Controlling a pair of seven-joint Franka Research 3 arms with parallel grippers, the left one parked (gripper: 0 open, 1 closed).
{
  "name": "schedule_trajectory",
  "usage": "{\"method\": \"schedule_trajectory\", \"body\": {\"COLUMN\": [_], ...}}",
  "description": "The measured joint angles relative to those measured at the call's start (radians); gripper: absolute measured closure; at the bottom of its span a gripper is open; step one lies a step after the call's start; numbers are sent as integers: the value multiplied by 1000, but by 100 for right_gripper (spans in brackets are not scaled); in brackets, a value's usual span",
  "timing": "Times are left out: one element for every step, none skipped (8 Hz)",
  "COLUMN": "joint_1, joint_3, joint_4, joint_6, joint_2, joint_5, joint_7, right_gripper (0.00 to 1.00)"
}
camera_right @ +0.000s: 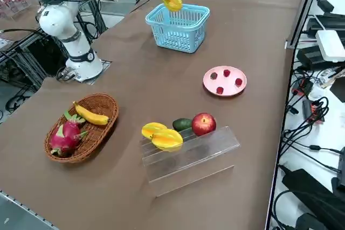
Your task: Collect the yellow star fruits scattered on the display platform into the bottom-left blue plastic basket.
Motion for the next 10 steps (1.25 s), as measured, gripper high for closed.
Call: {"method": "schedule_trajectory", "body": {"joint_1": [73,116,141,149,149,147,133,94,36,-36], "joint_3": [1,0,0,-1,-5,-15,-28,-35,-40,-44], "joint_4": [-65,-115,-151,-165,-162,-147,-117,-67,3,84], "joint_6": [86,144,178,192,202,206,194,139,53,-30], "joint_2": [2,7,18,34,43,42,39,38,42,56], "joint_5": [0,0,0,-1,-3,-22,-64,-117,-173,-211], "joint_7": [63,87,94,95,95,95,95,95,82,37], "right_gripper": [86,88,85,82,67,50,30,11,1,0]}}
